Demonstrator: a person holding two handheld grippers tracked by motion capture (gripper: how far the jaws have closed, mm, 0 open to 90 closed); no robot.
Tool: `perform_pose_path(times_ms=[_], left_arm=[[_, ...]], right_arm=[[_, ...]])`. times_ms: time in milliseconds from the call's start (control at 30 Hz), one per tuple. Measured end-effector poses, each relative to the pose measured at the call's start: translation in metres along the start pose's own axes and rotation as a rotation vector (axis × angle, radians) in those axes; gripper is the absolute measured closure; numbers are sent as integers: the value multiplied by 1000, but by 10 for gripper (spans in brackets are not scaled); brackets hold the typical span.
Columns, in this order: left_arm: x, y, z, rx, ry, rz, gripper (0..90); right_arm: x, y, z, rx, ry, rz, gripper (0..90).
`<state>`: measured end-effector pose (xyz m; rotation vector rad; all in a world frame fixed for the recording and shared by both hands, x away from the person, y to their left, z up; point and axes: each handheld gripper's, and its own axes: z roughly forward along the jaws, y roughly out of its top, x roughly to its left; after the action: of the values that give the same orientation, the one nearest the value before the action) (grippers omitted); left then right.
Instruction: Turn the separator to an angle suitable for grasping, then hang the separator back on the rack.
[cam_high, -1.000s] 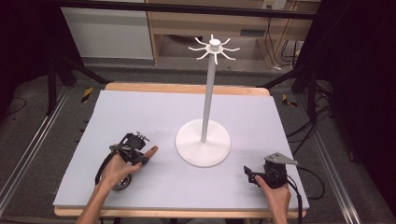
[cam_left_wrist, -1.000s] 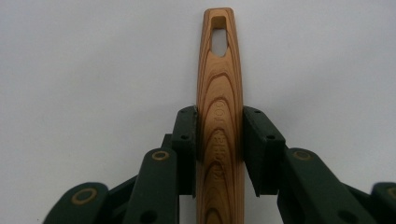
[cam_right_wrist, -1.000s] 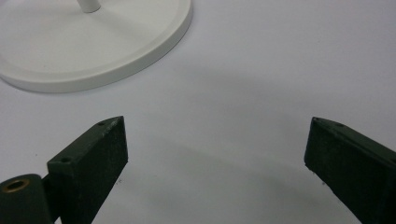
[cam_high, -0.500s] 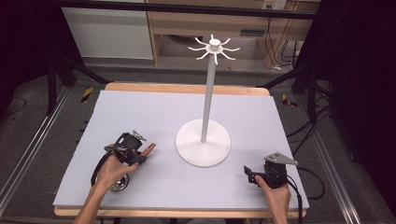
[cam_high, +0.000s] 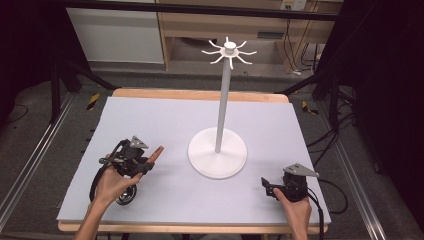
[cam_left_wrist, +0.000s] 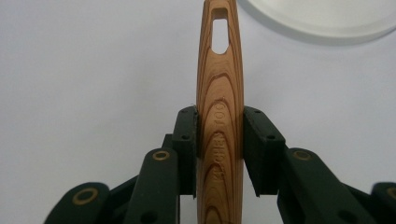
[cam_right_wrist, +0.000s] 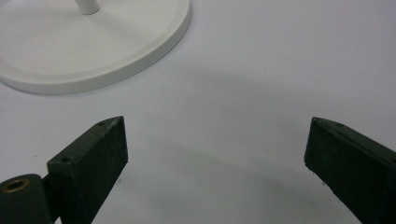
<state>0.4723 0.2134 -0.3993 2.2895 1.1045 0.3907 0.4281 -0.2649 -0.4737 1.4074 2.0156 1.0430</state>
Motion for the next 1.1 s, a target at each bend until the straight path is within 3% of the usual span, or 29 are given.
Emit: perform_pose_path(times_ms=[300, 333, 833, 1100], left_arm=[[-6, 1, -16, -120, 5, 0, 675], [-7, 2, -20, -154, 4, -6, 675], [-15, 2, -48, -418, -4, -56, 675], [-23, 10, -70, -519, -9, -53, 675]], right_arm=[[0, 0, 0, -1, -1, 1, 66], [0, 0, 0, -2, -2, -1, 66], [2, 0, -1, -18, -5, 6, 67], [2, 0, 0, -20, -4, -4, 67]])
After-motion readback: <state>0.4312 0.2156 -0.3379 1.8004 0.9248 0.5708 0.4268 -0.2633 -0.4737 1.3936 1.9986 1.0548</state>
